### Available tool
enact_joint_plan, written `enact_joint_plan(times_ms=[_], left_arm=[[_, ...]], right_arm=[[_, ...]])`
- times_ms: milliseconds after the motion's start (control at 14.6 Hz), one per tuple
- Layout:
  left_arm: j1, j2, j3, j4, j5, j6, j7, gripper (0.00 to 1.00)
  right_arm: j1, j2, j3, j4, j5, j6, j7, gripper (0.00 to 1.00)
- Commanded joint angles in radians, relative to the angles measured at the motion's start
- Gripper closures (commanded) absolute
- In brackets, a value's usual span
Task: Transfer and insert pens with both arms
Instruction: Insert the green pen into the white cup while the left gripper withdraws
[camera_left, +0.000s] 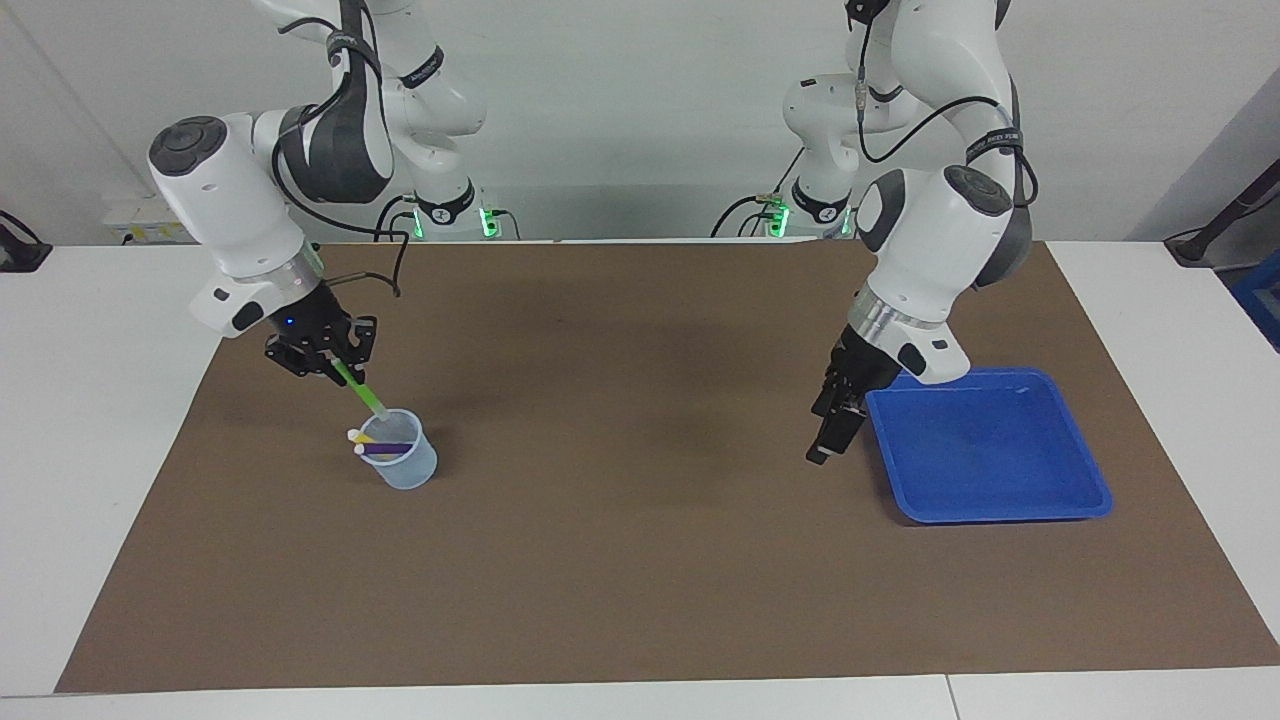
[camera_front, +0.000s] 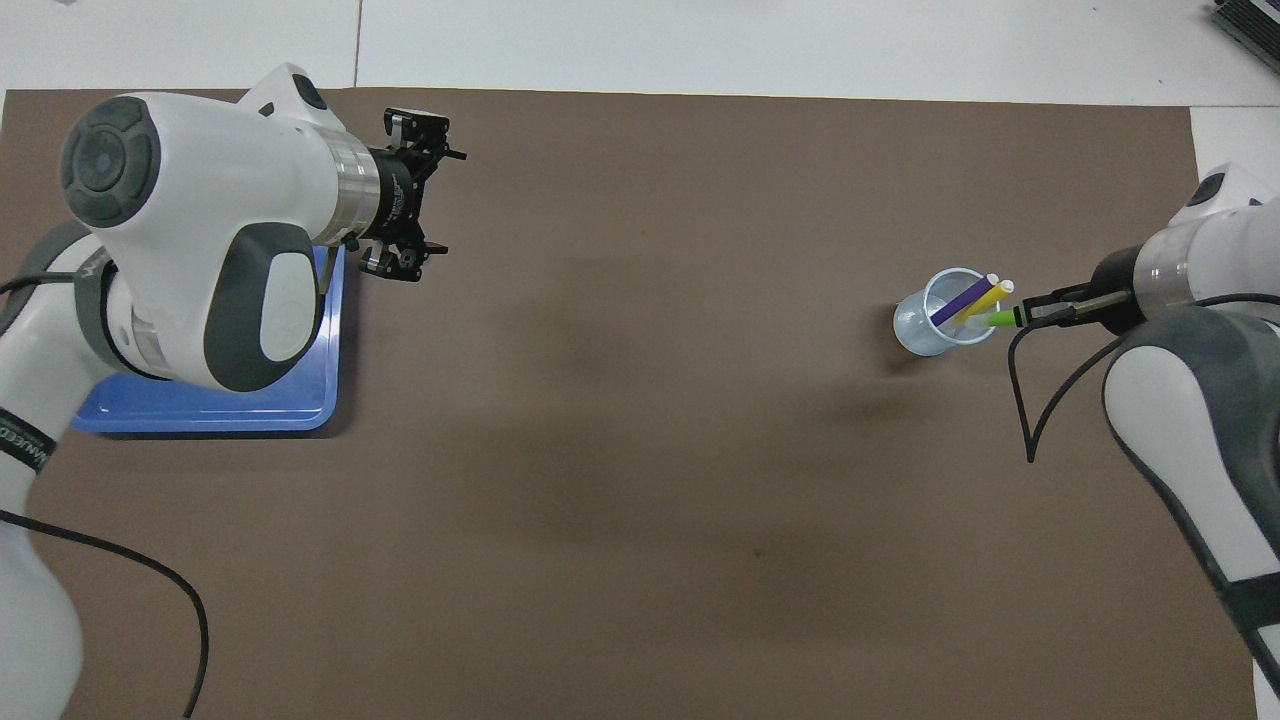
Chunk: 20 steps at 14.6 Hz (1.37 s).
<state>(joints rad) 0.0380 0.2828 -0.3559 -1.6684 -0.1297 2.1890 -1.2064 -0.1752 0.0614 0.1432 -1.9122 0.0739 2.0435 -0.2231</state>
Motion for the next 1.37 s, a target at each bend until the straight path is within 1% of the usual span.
enact_joint_plan(times_ms=[0,137,274,411,480,548,686,823,891,1028,1234,1303], left_arm=[[0.045,-0.048,0.000,-0.022,0.048,-0.151,0.242,0.00],[0.054,-0.056,0.002,-0.021,0.126,-0.224,0.353,0.00],[0.074,-0.065,0.005,-0.021,0.175,-0.283,0.451,0.00],[0.080,-0.076,0.005,-0.011,0.252,-0.374,0.627,0.00],[0.086,-0.083,0.005,-0.013,0.266,-0.403,0.672,0.00],[0.089,-0.085,0.005,-0.016,0.274,-0.407,0.686,0.00],[0.088,-0.097,0.003,-0.024,0.300,-0.429,0.691,0.00],[0.089,-0.099,0.003,-0.022,0.301,-0.446,0.782,0.00],[0.089,-0.100,0.003,-0.024,0.301,-0.456,0.826,0.00],[0.100,-0.108,0.003,-0.024,0.301,-0.465,0.831,0.00],[0.114,-0.109,0.002,-0.043,0.298,-0.447,0.832,0.00],[0.114,-0.112,0.002,-0.047,0.298,-0.440,0.831,0.00]], right_arm=[[-0.009,0.034,0.012,-0.017,-0.019,0.053,0.001,1.00],[0.000,0.052,0.012,-0.027,-0.019,0.086,0.024,1.00],[0.005,0.069,0.012,-0.027,-0.019,0.102,0.050,1.00],[0.003,0.075,0.012,-0.028,-0.019,0.106,0.047,1.00],[0.003,0.075,0.012,-0.027,-0.019,0.106,0.047,0.42],[0.003,0.077,0.012,-0.015,-0.019,0.096,0.042,0.00],[0.002,0.078,0.012,0.019,-0.023,0.084,0.041,0.00],[0.002,0.058,0.010,0.051,-0.023,0.023,0.042,0.00],[-0.006,0.048,0.010,0.085,-0.023,-0.026,0.042,0.00],[-0.012,0.046,0.009,0.166,-0.028,-0.126,0.041,0.00],[-0.012,0.031,0.007,0.271,-0.098,-0.271,0.041,0.00],[-0.013,0.015,0.007,0.292,-0.094,-0.323,0.045,0.00]])
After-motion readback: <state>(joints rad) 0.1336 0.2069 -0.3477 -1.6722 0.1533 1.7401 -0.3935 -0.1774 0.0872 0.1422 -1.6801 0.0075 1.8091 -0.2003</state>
